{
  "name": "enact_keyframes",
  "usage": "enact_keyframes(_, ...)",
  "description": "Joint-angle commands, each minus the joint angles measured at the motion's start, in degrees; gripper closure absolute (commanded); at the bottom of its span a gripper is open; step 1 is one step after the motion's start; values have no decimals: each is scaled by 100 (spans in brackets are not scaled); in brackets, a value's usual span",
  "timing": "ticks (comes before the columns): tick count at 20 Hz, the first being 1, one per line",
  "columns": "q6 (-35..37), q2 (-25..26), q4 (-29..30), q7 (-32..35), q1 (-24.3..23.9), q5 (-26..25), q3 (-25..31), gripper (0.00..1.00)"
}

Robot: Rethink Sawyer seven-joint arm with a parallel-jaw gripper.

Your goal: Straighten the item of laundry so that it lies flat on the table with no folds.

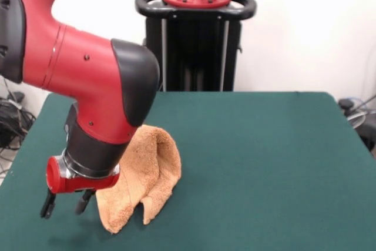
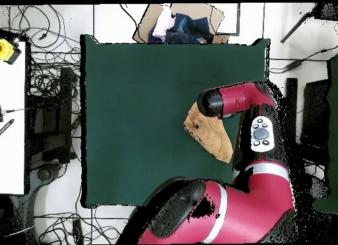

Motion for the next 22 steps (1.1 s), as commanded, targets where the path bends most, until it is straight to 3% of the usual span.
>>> enact_keyframes(1,141,439,-162,256,375,-474,-295,0)
enact_keyframes(5,160,361,-130,207,436,-468,-424,0)
enact_keyframes(11,623,-24,342,-320,175,201,37,0)
enact_keyframes(16,1099,-145,411,-674,-21,728,410,0)
enact_keyframes(22,1126,-216,479,-804,-151,954,559,0)
